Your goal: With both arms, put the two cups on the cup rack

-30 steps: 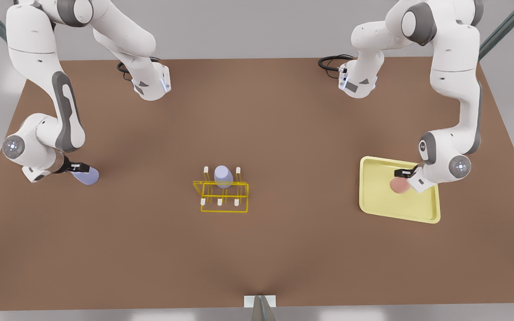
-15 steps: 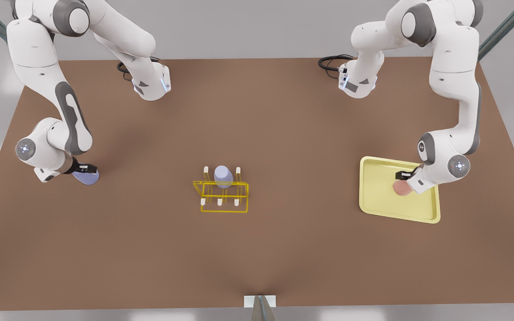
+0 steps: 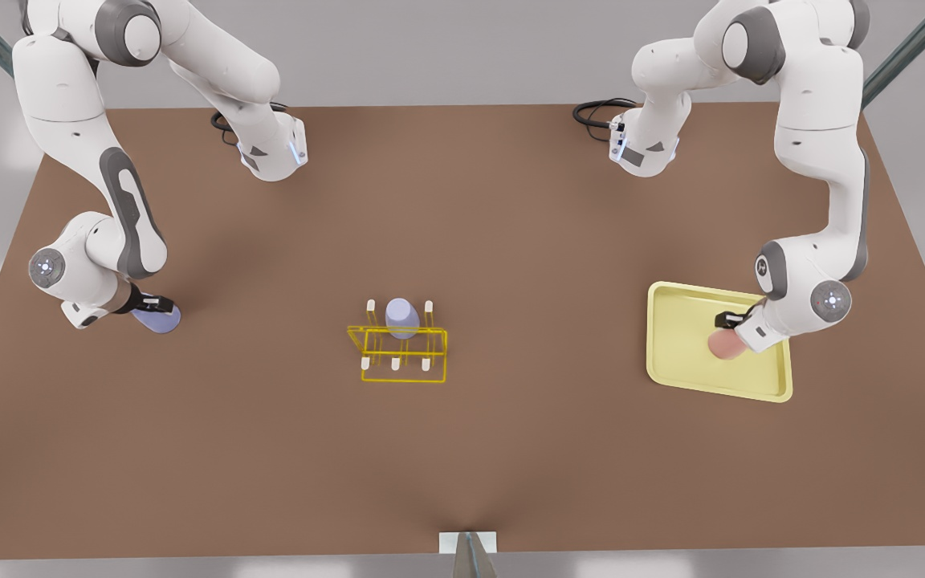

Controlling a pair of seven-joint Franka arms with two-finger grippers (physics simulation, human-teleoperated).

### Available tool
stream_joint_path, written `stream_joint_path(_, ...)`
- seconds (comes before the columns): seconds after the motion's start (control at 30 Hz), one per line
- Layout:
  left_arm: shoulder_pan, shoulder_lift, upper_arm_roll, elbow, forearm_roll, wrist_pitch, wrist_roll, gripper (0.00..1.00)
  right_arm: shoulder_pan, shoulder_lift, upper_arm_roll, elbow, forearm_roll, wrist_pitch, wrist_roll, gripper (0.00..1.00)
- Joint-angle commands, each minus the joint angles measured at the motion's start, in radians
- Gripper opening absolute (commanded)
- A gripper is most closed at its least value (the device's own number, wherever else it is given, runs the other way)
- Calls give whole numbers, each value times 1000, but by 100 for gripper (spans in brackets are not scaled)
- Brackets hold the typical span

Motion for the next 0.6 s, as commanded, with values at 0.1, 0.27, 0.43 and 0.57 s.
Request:
stream_joint_path(0.1,0,17,0,16,-1,9,10,87,2,0,5,12,-1,-31,-19,85)
stream_joint_path(0.27,0,41,-1,44,1,9,10,87,9,-8,40,35,40,-83,-45,85)
stream_joint_path(0.43,-2,63,-1,61,-1,13,10,87,10,-16,166,82,162,-140,-86,85)
stream_joint_path(0.57,-2,78,-1,75,-1,13,10,87,59,-35,252,157,270,-229,-79,85)
